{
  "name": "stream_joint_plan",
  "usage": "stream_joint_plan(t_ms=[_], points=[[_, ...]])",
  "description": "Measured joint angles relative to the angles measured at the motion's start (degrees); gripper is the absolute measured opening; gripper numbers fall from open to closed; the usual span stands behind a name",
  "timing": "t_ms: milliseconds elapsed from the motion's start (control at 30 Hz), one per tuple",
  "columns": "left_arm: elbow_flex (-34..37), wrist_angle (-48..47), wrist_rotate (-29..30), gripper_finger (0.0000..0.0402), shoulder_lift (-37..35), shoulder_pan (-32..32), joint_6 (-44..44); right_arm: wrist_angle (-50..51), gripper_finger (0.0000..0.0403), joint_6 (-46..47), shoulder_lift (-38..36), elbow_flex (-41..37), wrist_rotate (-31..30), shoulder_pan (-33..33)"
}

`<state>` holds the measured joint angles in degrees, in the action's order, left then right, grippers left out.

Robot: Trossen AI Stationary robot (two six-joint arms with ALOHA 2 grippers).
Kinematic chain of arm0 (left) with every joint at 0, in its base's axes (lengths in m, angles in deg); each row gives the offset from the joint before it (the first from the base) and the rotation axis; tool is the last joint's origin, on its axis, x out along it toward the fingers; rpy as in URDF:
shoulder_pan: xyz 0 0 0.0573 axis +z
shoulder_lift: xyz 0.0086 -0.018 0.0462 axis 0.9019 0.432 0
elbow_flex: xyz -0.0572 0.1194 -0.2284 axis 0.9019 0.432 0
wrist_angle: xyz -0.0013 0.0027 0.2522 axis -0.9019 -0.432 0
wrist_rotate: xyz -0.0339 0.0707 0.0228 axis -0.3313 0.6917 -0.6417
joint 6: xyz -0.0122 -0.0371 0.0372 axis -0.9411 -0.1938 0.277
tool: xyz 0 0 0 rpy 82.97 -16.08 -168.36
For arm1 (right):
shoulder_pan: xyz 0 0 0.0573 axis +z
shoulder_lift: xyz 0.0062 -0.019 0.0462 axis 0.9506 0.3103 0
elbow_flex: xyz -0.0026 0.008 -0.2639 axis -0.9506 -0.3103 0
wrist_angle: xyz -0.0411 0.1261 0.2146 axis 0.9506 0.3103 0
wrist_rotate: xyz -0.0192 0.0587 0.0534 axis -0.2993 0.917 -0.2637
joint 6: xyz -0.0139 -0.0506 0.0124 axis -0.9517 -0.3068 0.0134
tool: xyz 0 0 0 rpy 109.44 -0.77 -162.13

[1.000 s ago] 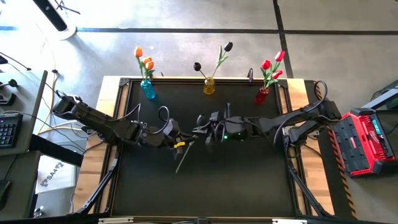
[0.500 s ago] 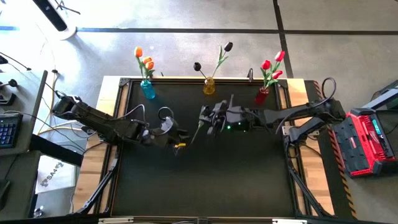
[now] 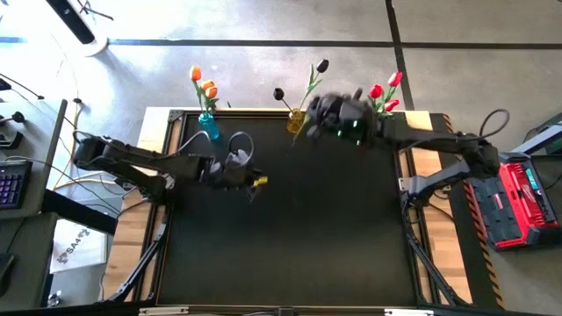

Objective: Sort flowers into vase by color
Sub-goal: Put the black flower into the yellow vase, then return to Home Position

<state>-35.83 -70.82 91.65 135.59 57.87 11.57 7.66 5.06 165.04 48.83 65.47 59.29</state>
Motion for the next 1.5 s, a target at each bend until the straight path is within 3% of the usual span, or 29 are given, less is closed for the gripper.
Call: stream_joint_plan(t_ms=[267,500,600,1000,1133,1400,1500], points=[[0.0,4.23,-8.27,0.0131,0.0,10.78,9.29,5.78,0.0,-6.1,-0.06,10.54,4.5,-9.51],[0.0,5.89,-12.53,0.0131,0.0,17.32,14.05,5.34,0.0,-5.94,1.66,11.62,8.87,-16.19],[0.0,5.81,-14.22,0.0131,0.0,18.78,15.12,4.16,0.0,-5.45,4.01,11.57,11.63,-17.33],[0.0,5.64,-15.04,0.0131,0.0,19.66,16.58,3.97,0.0006,-5.17,8.31,11.57,12.18,-17.78],[0.0,5.64,-14.88,0.0131,0.0,19.66,16.52,4.79,0.0048,-4.74,9.08,11.55,13.11,-17.85],[0.02,5.64,-15.51,0.0131,-0.17,19.66,16.52,5.52,0.0206,-4.32,8.31,12.4,13.15,-17.7],[0.07,5.71,-16.38,0.0131,-1.16,19.64,16.56,5.43,0.0241,-2.88,6.87,14.02,12.8,-17.24]])
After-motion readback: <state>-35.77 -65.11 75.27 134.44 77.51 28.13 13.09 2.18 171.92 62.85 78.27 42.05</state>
